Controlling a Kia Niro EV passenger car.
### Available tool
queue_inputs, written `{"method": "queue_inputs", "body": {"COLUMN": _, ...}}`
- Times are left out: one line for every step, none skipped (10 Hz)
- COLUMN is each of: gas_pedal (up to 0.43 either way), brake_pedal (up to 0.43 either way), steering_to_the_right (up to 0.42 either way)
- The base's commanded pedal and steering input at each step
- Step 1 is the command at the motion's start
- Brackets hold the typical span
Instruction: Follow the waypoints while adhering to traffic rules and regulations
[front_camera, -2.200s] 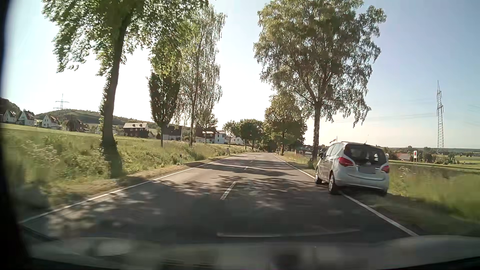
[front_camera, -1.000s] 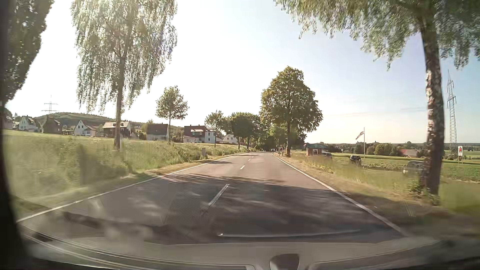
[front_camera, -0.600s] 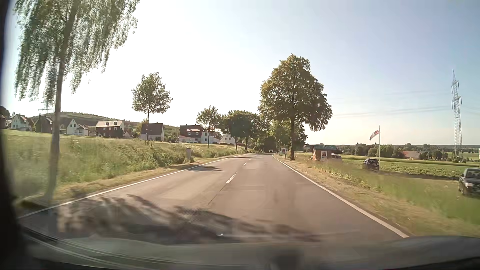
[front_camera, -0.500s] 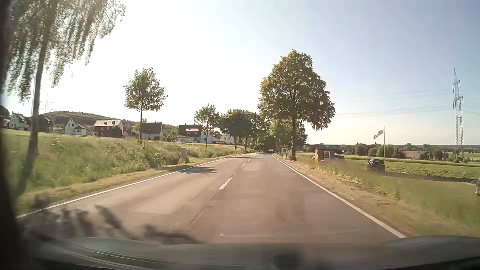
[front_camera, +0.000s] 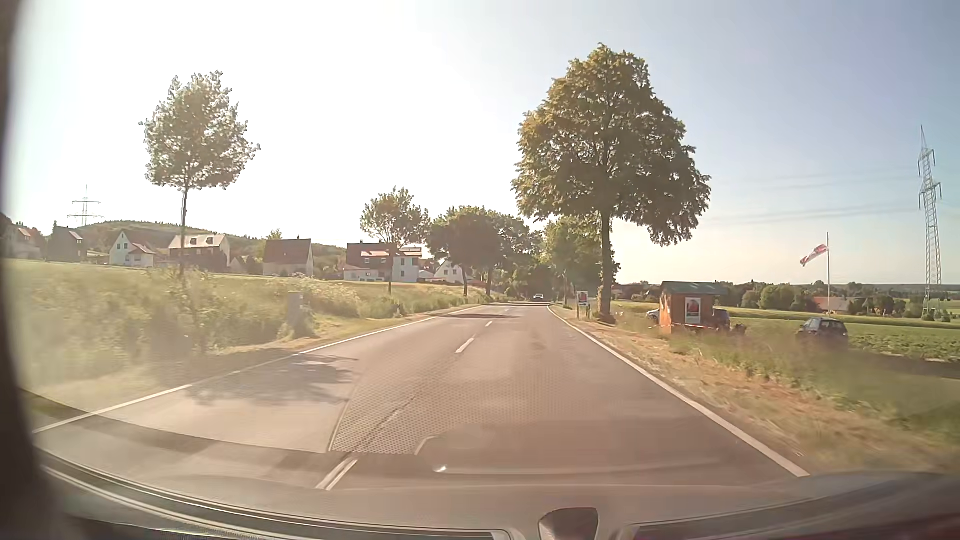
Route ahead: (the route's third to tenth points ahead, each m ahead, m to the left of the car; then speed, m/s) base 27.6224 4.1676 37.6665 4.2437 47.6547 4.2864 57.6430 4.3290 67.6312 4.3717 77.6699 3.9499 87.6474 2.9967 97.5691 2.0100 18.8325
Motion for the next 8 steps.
{"method": "queue_inputs", "body": {"gas_pedal": 0.157, "brake_pedal": 0.006, "steering_to_the_right": 0.004}}
{"method": "queue_inputs", "body": {"gas_pedal": 0.157, "brake_pedal": 0.006, "steering_to_the_right": 0.004}}
{"method": "queue_inputs", "body": {"gas_pedal": 0.157, "brake_pedal": 0.006, "steering_to_the_right": 0.004}}
{"method": "queue_inputs", "body": {"gas_pedal": 0.157, "brake_pedal": 0.006, "steering_to_the_right": 0.004}}
{"method": "queue_inputs", "body": {"gas_pedal": 0.157, "brake_pedal": 0.006, "steering_to_the_right": 0.004}}
{"method": "queue_inputs", "body": {"gas_pedal": 0.169, "brake_pedal": 0.012, "steering_to_the_right": 0.004}}
{"method": "queue_inputs", "body": {"gas_pedal": 0.169, "brake_pedal": 0.006, "steering_to_the_right": 0.005}}
{"method": "queue_inputs", "body": {"gas_pedal": 0.169, "brake_pedal": 0.006, "steering_to_the_right": 0.005}}
